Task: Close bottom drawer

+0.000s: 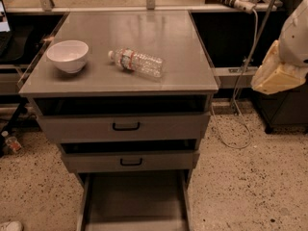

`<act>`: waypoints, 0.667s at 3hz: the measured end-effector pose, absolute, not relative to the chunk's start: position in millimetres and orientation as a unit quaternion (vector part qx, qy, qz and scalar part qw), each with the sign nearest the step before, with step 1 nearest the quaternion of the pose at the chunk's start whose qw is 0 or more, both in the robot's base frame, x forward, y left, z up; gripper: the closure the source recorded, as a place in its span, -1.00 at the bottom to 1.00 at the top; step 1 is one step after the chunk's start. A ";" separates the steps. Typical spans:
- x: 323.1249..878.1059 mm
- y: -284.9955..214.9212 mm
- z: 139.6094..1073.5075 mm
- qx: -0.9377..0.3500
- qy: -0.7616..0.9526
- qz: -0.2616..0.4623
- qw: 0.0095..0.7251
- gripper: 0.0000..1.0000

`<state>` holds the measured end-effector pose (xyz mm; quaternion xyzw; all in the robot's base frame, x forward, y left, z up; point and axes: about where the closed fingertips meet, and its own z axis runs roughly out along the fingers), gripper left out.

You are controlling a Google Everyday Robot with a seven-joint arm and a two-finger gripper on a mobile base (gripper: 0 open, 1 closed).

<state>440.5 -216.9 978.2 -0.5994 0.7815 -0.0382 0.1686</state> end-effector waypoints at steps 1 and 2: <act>431.6 -223.1 949.4 -0.579 0.798 -0.030 0.163 1.00; 412.1 -230.6 885.3 -0.569 0.811 -0.012 0.135 1.00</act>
Offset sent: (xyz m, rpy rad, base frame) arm -0.0580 -0.0260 -0.1958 0.0080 0.2217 -0.1148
